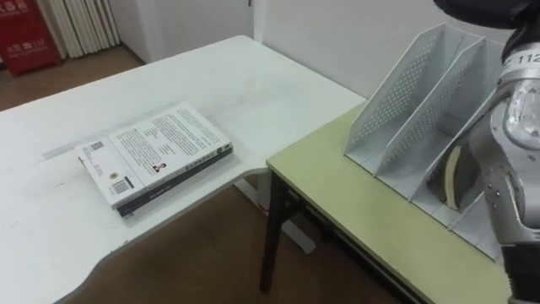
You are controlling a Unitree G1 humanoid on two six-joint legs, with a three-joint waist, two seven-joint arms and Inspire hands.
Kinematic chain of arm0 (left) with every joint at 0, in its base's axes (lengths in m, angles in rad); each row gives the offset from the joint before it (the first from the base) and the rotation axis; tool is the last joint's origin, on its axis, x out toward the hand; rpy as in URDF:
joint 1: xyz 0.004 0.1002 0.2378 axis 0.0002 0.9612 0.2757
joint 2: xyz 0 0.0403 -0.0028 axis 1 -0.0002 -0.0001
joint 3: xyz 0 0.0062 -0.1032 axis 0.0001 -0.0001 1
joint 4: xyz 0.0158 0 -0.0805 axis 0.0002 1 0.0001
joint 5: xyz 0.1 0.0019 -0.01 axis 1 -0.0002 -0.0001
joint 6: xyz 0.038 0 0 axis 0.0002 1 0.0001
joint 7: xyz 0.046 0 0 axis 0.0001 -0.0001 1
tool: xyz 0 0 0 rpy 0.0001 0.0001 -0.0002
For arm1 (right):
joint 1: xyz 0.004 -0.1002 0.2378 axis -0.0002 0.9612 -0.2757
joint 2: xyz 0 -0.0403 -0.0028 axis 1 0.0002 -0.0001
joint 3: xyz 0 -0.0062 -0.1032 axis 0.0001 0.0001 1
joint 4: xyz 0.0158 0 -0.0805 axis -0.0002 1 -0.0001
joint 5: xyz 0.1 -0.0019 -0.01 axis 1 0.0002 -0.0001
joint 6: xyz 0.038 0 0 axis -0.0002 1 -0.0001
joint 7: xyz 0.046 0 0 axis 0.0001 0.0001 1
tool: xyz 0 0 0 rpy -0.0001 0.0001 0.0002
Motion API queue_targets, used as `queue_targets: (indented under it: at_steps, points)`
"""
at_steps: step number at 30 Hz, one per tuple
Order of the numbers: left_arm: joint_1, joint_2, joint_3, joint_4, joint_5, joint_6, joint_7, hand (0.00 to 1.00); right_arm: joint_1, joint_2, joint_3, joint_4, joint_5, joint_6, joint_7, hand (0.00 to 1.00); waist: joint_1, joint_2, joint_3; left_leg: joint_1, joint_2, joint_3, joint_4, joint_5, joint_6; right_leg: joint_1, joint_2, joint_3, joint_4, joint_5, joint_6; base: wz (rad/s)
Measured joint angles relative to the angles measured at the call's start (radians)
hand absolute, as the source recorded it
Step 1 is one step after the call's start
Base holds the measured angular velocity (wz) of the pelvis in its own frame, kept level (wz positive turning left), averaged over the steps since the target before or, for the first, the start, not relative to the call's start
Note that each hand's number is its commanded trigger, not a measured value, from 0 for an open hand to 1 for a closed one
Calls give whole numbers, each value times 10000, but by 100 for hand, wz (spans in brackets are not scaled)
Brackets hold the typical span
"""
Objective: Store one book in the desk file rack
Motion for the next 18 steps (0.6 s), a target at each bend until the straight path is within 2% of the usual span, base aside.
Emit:
queue_targets:
  at_steps: [2, 4, 8, 10, 12, 13, 16, 18]
  points:
    - [13, 5, 7, -17, 39, -1, -20, 0, 288, -1, 64, -465, 383, 3, 633, 0, -161, 37, 1, -25, 50, -9, -18, -4, -1, -6, -5, -11, -23, 26, -3, 0]
    - [79, 6, 11, -37, 46, 6, -50, 0, 937, 22, 263, -1319, 645, 0, 1834, 0, -248, 85, 14, 1, 79, 15, -105, -6, -2, 22, 7, -18, -16, 30, -10, 0]
    - [29, 52, -28, -26, -21, 17, -75, 0, 1593, 19, 975, -1398, 1104, 71, 3774, 0, -298, 43, 3, 37, 123, 87, -151, -7, -11, 2, 42, 75, -13, 45, -41, -8]
    - [37, 86, -20, 56, 2, 25, -113, 0, 2155, 11, 1158, -1438, 1075, 249, 4795, 0, -275, -28, -42, 43, 134, 151, -140, -9, -13, 0, 45, 82, -27, 46, -42, -3]
    - [25, 142, -6, 100, -43, 46, -290, 0, 2520, -27, 1393, -1435, 1138, 656, 6016, 0, -241, -78, -30, 40, 134, 179, -140, -8, -13, -19, 30, 78, -22, 46, -42, -2]
    - [-64, 198, -31, 103, -38, 110, -405, 0, 2520, -53, 1490, -1433, 1145, 763, 6621, 0, -242, -91, -22, 24, 133, 204, -141, -8, -12, -37, 20, 54, -16, 47, -41, -3]
    - [-207, 472, -163, 112, -37, 295, -675, 0, 2544, -232, 2004, -1437, 941, 757, 7940, 0, -206, -145, -10, -8, 146, 193, -150, -12, -17, -52, 35, 55, -41, 46, -42, 0]
    - [-296, 606, -424, 117, -37, 357, -707, 0, 2783, -229, 2447, -1424, 136, 747, 8599, 0, -188, -246, -59, 8, 155, 194, -154, -15, -22, -40, 41, 55, -40, 46, -42, 0]
